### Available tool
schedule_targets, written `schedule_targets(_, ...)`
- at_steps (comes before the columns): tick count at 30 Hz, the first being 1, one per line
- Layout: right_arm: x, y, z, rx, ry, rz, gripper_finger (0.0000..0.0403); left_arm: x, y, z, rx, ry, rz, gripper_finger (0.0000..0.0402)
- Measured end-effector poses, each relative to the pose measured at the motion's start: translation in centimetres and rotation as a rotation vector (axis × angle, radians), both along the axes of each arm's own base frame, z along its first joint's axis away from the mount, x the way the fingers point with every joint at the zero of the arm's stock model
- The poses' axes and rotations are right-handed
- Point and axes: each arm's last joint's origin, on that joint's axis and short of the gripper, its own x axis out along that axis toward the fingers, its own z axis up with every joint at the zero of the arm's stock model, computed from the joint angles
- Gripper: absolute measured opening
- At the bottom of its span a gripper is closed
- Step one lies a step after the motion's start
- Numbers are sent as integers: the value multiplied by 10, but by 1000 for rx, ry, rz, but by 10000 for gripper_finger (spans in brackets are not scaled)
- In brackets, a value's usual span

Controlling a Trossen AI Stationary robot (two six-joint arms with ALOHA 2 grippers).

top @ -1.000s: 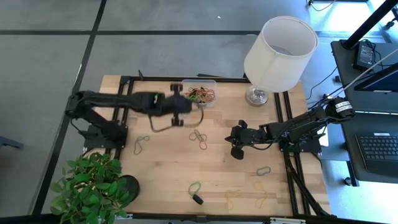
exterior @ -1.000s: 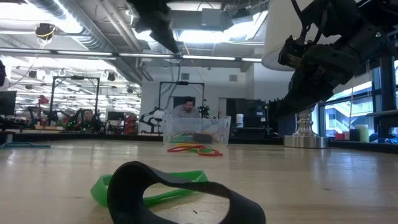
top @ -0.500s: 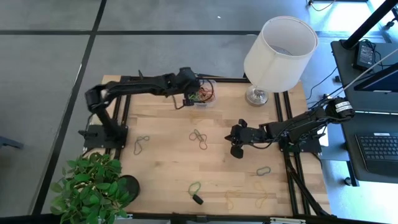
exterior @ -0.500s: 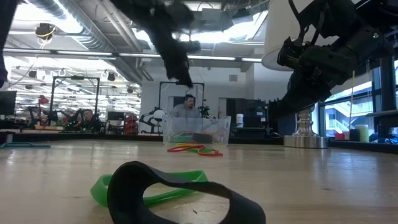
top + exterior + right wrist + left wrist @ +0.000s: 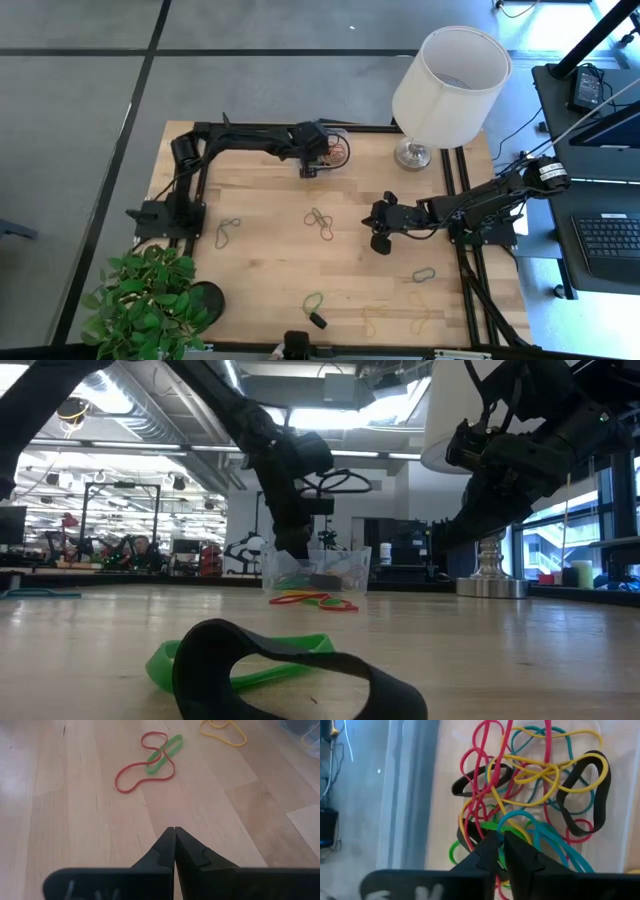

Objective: Pick and place rubber bands into bin
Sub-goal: Put the blue rubber band into the transparent bin, then put the yellow rubber band into the transparent bin

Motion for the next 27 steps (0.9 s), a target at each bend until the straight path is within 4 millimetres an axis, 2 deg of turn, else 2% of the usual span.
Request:
schedule_targets(5, 0, 0, 0, 0, 1, 0, 9, -1, -1, 1, -19, 2, -3, 74)
schedule_targets(9, 0, 0, 0, -1, 1, 0, 9, -5, -7, 11, -18, 6, 14, 107)
schedule_targets(12, 0, 0, 0, 0, 2, 0, 9, -11, -16, 19, -55, 41, 24, 117)
schedule_targets(17, 0, 0, 0, 1, 2, -1, 9, -25, -30, 41, -95, 81, 7, 108)
schedule_targets(22, 0, 0, 0, 3, 2, -3, 9, -33, -36, 66, -139, -26, 48, 91)
schedule_targets(27, 0, 0, 0, 18, 1, -15, 9, -58, -49, 97, -217, -141, 153, 60)
